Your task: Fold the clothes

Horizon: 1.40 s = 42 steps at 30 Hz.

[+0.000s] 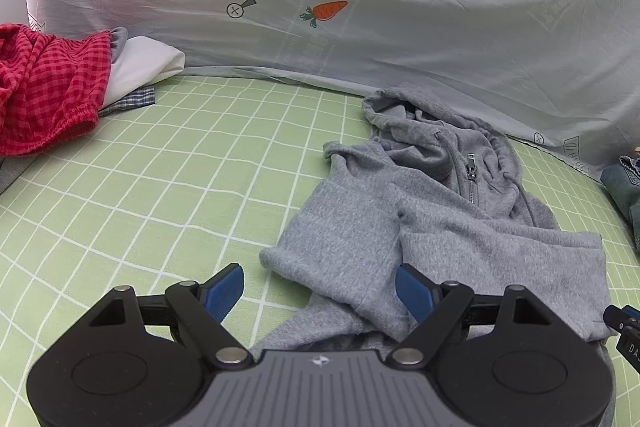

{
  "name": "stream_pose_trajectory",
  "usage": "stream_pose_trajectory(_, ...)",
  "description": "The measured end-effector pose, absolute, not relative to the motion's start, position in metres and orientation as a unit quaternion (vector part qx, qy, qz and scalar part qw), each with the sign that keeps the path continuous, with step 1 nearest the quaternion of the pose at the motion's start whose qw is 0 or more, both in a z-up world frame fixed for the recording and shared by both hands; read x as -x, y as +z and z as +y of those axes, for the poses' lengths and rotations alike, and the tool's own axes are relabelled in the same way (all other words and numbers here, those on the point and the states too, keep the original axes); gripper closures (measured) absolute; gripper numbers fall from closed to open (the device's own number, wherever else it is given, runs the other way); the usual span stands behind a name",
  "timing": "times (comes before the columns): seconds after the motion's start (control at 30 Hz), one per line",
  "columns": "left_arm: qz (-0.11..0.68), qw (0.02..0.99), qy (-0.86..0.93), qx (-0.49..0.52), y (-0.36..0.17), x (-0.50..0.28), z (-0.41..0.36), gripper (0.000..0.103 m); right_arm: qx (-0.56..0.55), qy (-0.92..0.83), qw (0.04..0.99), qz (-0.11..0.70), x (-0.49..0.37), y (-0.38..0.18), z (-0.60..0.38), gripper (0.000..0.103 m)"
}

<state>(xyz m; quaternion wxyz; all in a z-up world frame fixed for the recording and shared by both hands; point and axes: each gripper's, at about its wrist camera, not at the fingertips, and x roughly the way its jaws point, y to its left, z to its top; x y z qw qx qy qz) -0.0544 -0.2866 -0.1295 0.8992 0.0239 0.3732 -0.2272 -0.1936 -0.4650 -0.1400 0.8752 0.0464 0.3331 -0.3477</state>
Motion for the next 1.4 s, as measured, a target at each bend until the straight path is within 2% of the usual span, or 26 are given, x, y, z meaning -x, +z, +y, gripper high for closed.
stream_pose_trajectory(0.07,0.374,0.898,-0.229,-0.033,-0.132,0.055,-0.294,0.019,-0.054,-0.350,0.877,0.325,0.197,-0.139,-0.465,0.046)
stream_pose_trajectory(0.13,0.376,0.897,-0.224,-0.064,-0.138,0.056,-0.303,0.017,-0.062,-0.341,0.877,0.333,0.196,-0.144,-0.465,0.040)
stream_pose_trajectory(0.2,0.378,0.894,-0.220,-0.094,-0.145,0.056,-0.312,0.009,-0.066,-0.339,0.871,0.349,0.193,-0.151,-0.468,0.034)
stream_pose_trajectory(0.27,0.376,0.893,-0.215,-0.124,-0.152,0.057,-0.320,0.007,-0.067,-0.345,0.866,0.357,0.192,-0.155,-0.474,0.018)
stream_pose_trajectory(0.37,0.361,0.896,-0.208,-0.156,-0.160,0.060,-0.323,0.001,-0.077,-0.348,0.859,0.368,0.193,-0.156,-0.486,0.000)
stream_pose_trajectory(0.57,0.390,0.888,-0.205,-0.130,-0.147,0.049,-0.318,0.001,-0.103,-0.335,0.858,0.375,0.194,-0.148,-0.500,0.000)
stream_pose_trajectory(0.7,0.385,0.892,-0.217,-0.097,-0.126,0.033,-0.317,0.001,-0.119,-0.340,0.869,0.340,0.190,-0.128,-0.507,0.000)
stream_pose_trajectory(0.83,0.386,0.892,-0.235,-0.033,-0.104,-0.003,-0.321,0.001,-0.120,-0.334,0.876,0.326,0.163,-0.117,-0.526,0.000)
stream_pose_trajectory(0.93,0.376,0.898,-0.227,-0.034,-0.100,-0.036,-0.338,0.001,-0.102,-0.332,0.878,0.329,0.130,-0.114,-0.545,0.000)
stream_pose_trajectory(1.17,0.391,0.892,-0.227,-0.021,-0.122,-0.126,-0.377,0.001,-0.082,-0.311,0.884,0.340,0.043,-0.126,-0.593,0.000)
stream_pose_trajectory(1.4,0.401,0.878,-0.253,-0.065,-0.153,-0.183,-0.418,0.001,-0.090,-0.275,0.886,0.363,-0.042,-0.150,-0.643,0.000)
